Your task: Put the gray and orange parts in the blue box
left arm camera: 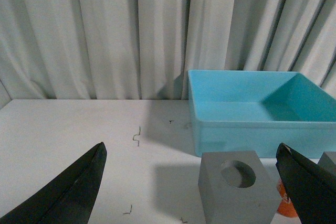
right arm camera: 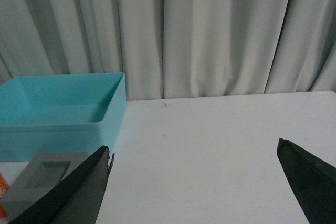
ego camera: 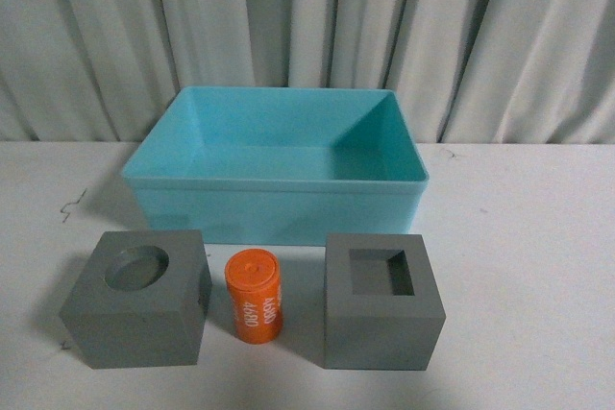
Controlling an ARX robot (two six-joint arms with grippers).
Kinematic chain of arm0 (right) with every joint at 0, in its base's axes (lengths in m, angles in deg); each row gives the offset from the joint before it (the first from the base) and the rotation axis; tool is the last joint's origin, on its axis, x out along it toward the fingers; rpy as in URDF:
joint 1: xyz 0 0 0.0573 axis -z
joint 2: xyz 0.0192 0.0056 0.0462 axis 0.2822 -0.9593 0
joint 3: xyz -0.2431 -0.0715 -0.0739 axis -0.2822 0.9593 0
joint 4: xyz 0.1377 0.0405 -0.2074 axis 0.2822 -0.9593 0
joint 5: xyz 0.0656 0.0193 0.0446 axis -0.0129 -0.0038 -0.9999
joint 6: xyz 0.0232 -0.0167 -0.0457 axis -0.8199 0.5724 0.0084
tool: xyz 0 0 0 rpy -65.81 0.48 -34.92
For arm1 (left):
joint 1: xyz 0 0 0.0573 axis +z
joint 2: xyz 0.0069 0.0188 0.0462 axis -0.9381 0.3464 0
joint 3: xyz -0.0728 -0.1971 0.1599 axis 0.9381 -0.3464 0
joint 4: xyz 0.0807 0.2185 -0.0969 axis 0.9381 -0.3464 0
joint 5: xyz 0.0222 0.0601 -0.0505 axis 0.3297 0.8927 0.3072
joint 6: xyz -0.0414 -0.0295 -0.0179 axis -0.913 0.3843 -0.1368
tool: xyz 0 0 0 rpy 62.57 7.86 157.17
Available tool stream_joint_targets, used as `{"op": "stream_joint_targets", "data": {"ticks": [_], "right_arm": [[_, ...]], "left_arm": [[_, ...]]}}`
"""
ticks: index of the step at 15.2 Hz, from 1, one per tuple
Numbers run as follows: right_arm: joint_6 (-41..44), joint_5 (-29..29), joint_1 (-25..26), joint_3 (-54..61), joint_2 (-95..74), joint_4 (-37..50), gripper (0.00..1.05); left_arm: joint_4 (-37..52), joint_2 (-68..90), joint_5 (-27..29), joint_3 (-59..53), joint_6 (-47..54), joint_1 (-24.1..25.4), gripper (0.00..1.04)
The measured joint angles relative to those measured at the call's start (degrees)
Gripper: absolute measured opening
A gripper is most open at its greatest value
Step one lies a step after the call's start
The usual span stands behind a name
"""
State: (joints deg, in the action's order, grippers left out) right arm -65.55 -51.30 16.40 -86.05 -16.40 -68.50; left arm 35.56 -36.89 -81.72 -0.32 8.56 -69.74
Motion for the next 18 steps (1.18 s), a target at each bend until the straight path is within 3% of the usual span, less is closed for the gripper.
{"op": "stream_joint_targets", "data": {"ticks": [5, 6, 7, 9, 10, 12, 14, 18], "right_arm": [[0.0, 0.0, 0.0, 0.0, 0.0, -0.1, 0.98], [-3.6, 6.4, -2.4, -4.0, -5.1, -11.4, 0.98], [-7.6, 11.5, -2.1, -9.0, -17.9, -14.6, 0.98], [-8.6, 8.8, 2.3, -16.8, -35.8, -1.6, 0.98], [-7.0, 5.0, 0.5, -21.2, -44.0, 4.5, 0.98], [-5.4, 3.3, -5.2, -25.6, -59.3, 12.9, 0.98], [-6.4, 9.7, -17.9, -29.4, -79.1, 20.5, 0.98], [-10.3, 11.7, -24.1, -33.3, -89.8, 21.1, 0.98]], "left_arm": [[0.0, 0.0, 0.0, 0.0, 0.0, 0.0, 0.98], [0.0, 0.0, 0.0, 0.0, 0.0, 0.0, 0.98], [0.0, 0.0, 0.0, 0.0, 0.0, 0.0, 0.98], [-0.1, 0.0, 0.0, 0.0, 0.0, 0.0, 0.98], [0.0, 0.0, -0.1, 0.0, 0.0, 0.0, 0.98], [0.0, 0.0, 0.0, 0.0, 0.0, 0.0, 0.98], [0.0, 0.0, 0.0, 0.0, 0.0, 0.0, 0.98], [0.0, 0.0, 0.0, 0.0, 0.0, 0.0, 0.98]]}}
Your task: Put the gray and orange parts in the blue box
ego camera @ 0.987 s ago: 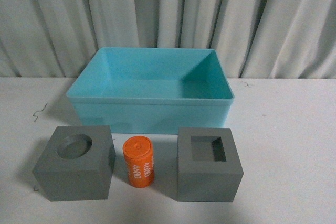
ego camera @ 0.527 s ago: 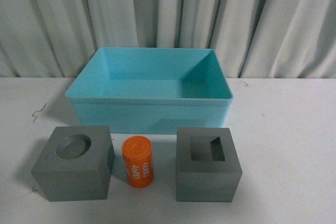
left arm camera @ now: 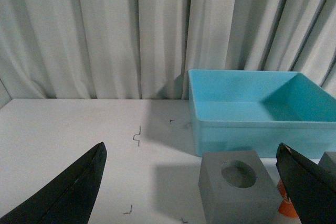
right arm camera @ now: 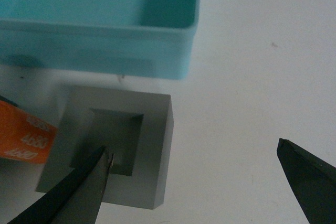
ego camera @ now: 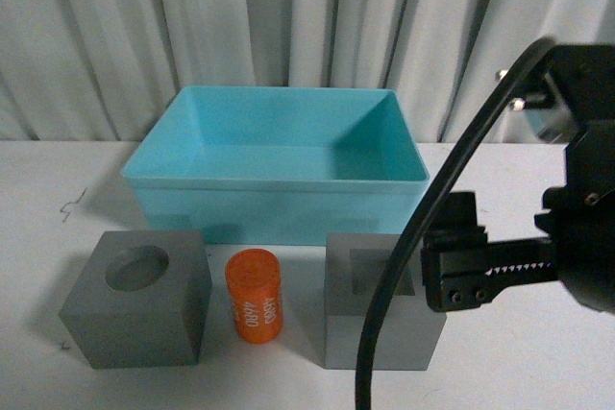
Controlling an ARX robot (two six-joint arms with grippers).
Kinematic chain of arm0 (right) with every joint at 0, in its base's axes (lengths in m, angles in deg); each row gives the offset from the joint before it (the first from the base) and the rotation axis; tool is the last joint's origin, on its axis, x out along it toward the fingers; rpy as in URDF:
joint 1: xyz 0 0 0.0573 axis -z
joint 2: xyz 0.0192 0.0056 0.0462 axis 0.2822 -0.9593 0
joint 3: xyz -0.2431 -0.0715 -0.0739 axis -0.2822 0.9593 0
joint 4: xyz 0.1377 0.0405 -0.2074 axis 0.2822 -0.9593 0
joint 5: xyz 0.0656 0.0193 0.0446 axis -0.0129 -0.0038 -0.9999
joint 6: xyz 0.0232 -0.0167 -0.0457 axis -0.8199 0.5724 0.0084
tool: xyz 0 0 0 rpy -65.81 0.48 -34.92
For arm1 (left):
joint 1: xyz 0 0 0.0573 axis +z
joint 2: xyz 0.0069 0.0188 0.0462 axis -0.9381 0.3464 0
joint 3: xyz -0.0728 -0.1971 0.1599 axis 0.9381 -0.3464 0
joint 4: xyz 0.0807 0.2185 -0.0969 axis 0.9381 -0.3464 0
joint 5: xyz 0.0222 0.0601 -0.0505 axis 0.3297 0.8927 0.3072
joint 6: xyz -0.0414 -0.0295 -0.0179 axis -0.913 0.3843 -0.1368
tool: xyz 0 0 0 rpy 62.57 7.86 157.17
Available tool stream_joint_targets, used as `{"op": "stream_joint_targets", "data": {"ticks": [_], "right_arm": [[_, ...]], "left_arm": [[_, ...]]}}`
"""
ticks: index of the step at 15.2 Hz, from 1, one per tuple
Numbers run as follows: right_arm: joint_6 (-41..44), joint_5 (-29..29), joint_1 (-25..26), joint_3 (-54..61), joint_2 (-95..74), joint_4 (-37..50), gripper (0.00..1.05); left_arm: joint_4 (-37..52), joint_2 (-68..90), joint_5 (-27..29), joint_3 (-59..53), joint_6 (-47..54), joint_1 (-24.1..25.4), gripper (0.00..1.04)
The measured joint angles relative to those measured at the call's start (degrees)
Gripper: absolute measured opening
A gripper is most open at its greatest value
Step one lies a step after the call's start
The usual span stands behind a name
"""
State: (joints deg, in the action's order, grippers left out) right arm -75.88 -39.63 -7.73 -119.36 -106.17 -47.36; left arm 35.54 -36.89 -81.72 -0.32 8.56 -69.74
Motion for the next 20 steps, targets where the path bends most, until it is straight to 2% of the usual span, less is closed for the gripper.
{"op": "stream_joint_targets", "data": {"ticks": [5, 17, 18, 20], "right_arm": [[-4.3, 1.9, -0.4, -3.1, -5.5, -0.3, 0.98], [-9.6, -0.7, -3.7, -11.9, -19.7, -0.9, 0.98], [-10.9, -0.8, -3.7, -12.1, -20.4, -1.1, 0.93], [-11.7, -1.2, -3.7, -12.5, -20.6, -1.0, 0.73]], "left_arm": [[0.0, 0.0, 0.0, 0.0, 0.0, 0.0, 0.98], [0.0, 0.0, 0.0, 0.0, 0.0, 0.0, 0.98], [0.0, 0.0, 0.0, 0.0, 0.0, 0.0, 0.98], [0.0, 0.0, 0.0, 0.0, 0.0, 0.0, 0.98]]}}
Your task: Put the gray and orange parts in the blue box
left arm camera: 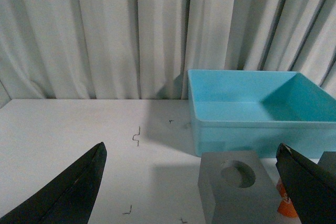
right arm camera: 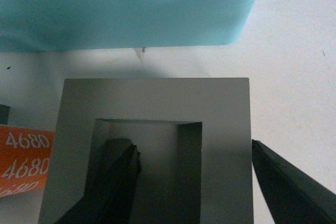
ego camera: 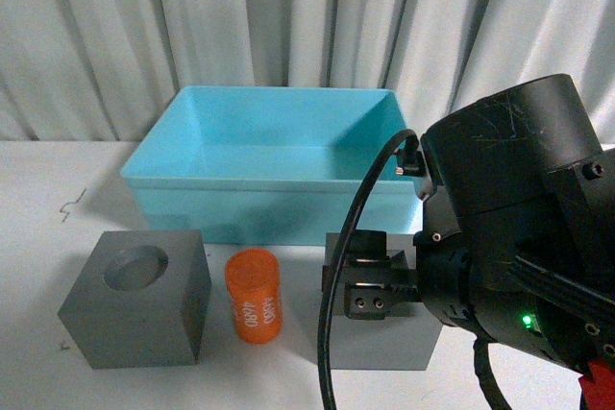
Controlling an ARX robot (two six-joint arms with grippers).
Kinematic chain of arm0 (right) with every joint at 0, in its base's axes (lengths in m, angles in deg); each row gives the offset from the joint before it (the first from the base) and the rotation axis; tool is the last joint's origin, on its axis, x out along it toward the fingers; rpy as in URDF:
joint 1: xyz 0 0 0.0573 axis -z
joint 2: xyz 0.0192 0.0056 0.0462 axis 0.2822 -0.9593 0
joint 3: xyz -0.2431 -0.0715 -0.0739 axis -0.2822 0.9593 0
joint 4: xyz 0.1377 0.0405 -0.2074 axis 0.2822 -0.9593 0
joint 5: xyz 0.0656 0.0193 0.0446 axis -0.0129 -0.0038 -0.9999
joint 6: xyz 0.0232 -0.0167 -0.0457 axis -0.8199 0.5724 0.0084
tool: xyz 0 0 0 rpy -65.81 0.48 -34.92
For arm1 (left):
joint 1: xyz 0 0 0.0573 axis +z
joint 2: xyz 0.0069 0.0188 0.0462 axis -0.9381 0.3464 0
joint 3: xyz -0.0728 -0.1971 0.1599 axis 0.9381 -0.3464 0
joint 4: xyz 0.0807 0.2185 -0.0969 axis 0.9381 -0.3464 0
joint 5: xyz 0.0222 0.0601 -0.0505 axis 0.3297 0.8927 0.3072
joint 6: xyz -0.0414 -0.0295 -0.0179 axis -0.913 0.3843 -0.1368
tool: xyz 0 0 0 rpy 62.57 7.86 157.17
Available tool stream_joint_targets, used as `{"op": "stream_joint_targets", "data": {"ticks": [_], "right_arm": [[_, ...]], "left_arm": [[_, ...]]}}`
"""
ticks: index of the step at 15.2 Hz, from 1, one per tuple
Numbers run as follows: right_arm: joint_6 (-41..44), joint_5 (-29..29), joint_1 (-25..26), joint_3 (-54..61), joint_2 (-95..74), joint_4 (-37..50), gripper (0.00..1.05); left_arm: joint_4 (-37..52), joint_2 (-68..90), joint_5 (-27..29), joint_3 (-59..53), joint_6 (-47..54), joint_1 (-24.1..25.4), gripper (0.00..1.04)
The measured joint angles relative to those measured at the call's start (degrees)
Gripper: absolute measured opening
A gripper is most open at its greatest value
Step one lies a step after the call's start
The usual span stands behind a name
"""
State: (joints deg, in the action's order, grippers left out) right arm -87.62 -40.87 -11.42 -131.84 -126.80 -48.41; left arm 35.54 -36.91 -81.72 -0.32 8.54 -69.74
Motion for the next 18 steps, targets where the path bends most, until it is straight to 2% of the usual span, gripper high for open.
{"op": "stream_joint_targets", "data": {"ticks": [4, 5, 8, 11, 14, 18], "right_arm": [[-1.2, -0.2, 1.0, 1.0, 0.5, 1.4, 0.27], [-1.1, -0.5, 1.3, 2.5, 2.4, 0.8, 0.2], [1.6, -3.0, 3.8, 6.1, 14.4, -4.2, 0.19], [6.7, -3.1, 10.8, -2.8, 26.4, -2.0, 0.19], [10.3, -3.3, 14.2, -16.2, 17.2, 0.9, 0.19], [11.1, -5.0, 12.5, -38.2, -5.2, -7.4, 0.19]], "left_arm": [[0.0, 0.0, 0.0, 0.0, 0.0, 0.0, 0.98], [0.0, 0.0, 0.0, 0.0, 0.0, 0.0, 0.98], [0.0, 0.0, 0.0, 0.0, 0.0, 0.0, 0.98], [0.0, 0.0, 0.0, 0.0, 0.0, 0.0, 0.98], [0.0, 0.0, 0.0, 0.0, 0.0, 0.0, 0.98], [0.0, 0.0, 0.0, 0.0, 0.0, 0.0, 0.98]]}}
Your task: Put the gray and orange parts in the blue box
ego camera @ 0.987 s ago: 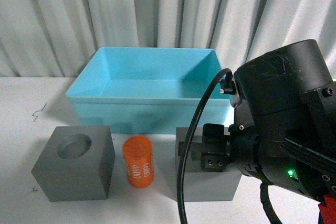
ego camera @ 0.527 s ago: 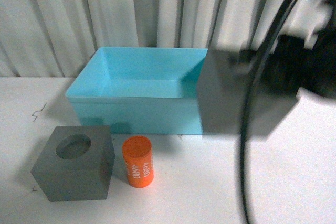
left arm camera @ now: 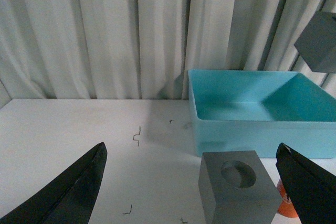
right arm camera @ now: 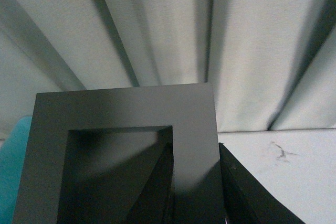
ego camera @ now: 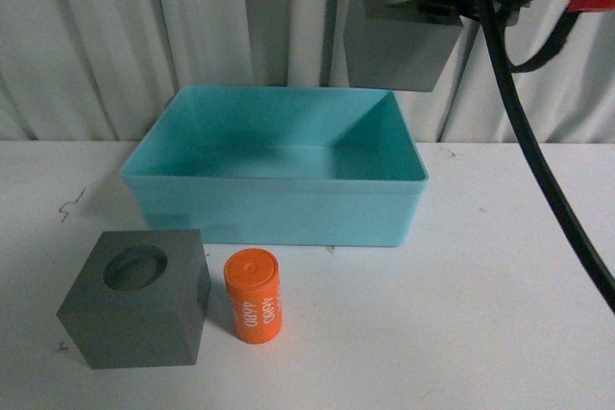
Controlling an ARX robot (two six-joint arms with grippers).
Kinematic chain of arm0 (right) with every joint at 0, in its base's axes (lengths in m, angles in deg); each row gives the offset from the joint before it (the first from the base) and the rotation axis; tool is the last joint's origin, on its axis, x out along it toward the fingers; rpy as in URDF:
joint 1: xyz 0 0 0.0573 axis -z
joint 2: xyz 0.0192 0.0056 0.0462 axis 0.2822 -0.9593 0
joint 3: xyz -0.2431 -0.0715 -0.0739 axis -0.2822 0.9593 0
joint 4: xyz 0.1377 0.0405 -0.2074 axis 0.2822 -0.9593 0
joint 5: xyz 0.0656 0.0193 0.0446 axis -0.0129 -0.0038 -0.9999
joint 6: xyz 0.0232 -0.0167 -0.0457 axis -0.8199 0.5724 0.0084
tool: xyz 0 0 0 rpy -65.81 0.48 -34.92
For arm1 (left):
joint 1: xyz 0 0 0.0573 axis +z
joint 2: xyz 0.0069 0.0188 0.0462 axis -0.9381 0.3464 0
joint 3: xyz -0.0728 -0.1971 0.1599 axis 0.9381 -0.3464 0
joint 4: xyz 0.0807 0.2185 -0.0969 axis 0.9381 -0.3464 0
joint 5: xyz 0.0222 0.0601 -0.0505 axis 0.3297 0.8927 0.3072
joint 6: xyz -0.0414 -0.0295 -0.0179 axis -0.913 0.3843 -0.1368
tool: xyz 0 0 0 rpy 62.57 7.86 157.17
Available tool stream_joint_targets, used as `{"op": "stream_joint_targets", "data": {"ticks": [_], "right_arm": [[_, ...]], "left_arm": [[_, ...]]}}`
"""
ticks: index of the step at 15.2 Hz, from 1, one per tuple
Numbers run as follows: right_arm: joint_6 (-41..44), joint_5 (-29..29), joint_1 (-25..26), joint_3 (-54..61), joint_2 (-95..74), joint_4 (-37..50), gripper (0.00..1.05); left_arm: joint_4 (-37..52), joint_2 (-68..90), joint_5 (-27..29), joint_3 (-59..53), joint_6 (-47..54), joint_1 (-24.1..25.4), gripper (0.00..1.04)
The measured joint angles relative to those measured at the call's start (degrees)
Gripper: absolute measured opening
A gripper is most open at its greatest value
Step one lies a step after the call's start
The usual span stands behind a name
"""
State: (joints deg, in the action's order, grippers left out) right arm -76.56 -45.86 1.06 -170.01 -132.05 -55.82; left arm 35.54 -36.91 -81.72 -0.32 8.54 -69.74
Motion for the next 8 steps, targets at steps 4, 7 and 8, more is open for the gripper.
{"op": "stream_joint_targets", "data": {"ticks": [4, 7, 8], "right_arm": [[-5.7, 2.0, -2.5, -17.7, -14.4, -9.6, 0.19], [-8.5, 2.9, -4.3, -22.4, -22.6, -15.0, 0.19], [-8.8, 3.0, -5.0, -23.5, -24.2, -16.5, 0.19]], "left_arm": [[0.0, 0.0, 0.0, 0.0, 0.0, 0.0, 0.98], [0.0, 0.0, 0.0, 0.0, 0.0, 0.0, 0.98], [0.0, 0.0, 0.0, 0.0, 0.0, 0.0, 0.98]]}}
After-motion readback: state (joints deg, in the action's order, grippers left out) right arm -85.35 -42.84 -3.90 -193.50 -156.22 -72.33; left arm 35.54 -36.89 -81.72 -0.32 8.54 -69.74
